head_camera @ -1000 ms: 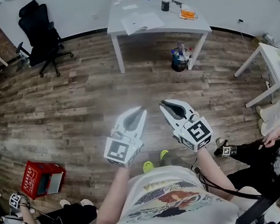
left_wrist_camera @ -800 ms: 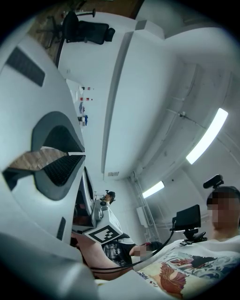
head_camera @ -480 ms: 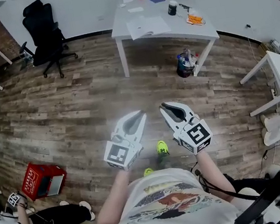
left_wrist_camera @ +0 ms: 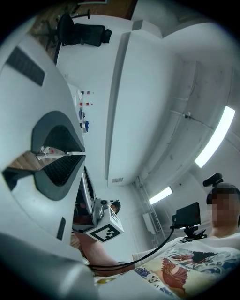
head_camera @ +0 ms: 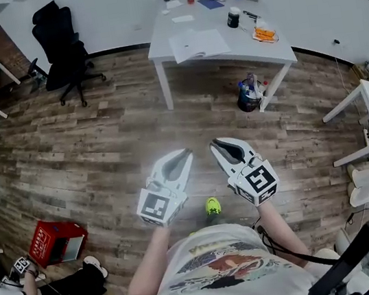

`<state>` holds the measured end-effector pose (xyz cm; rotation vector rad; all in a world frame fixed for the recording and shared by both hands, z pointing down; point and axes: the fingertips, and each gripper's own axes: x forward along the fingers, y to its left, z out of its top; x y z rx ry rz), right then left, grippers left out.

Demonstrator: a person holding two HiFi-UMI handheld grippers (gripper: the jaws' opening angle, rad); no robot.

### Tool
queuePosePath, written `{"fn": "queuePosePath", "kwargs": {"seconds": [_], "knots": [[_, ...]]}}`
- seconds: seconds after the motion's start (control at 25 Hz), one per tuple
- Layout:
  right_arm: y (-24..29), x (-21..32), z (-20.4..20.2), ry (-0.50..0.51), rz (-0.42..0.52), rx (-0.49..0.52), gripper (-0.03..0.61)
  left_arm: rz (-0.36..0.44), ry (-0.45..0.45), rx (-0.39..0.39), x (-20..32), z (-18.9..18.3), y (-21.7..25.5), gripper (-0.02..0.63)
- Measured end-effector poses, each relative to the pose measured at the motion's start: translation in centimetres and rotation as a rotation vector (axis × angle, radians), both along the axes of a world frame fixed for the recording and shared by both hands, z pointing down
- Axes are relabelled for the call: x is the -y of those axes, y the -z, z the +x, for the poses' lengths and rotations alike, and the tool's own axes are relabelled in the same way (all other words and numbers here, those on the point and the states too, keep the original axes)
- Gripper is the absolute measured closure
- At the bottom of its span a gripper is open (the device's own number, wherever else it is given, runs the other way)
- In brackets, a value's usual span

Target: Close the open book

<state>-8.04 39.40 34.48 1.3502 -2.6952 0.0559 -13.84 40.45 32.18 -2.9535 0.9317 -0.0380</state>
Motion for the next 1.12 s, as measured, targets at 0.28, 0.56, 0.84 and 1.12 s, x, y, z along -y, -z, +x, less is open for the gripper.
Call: {"fn": "queuePosePath", "kwargs": {"seconds": [0.28,0.56,0.84,1.12], "knots": [[-0.1,4.1,3.4,0.014,0.003,-0.002,0.543,-0.009,0.021,0.01,3.8,2.9,-0.7,0.6],[-0.8,7.4,7.3,0.031,0.003,0.004,0.543,-0.01,0.049,0.019,7.3,6.2,-1.7,0.6],[-1.9,9.9,9.6,0.051,-0.017,0.028,0.543,-0.01,0.05,0.037,9.6,9.3,-2.3,0.6],[-2.5,11.9,10.8,0.055,-0.019,0.046,0.543,-0.015,0.048,0.071,11.4,10.8,-2.8,0.6]]}}
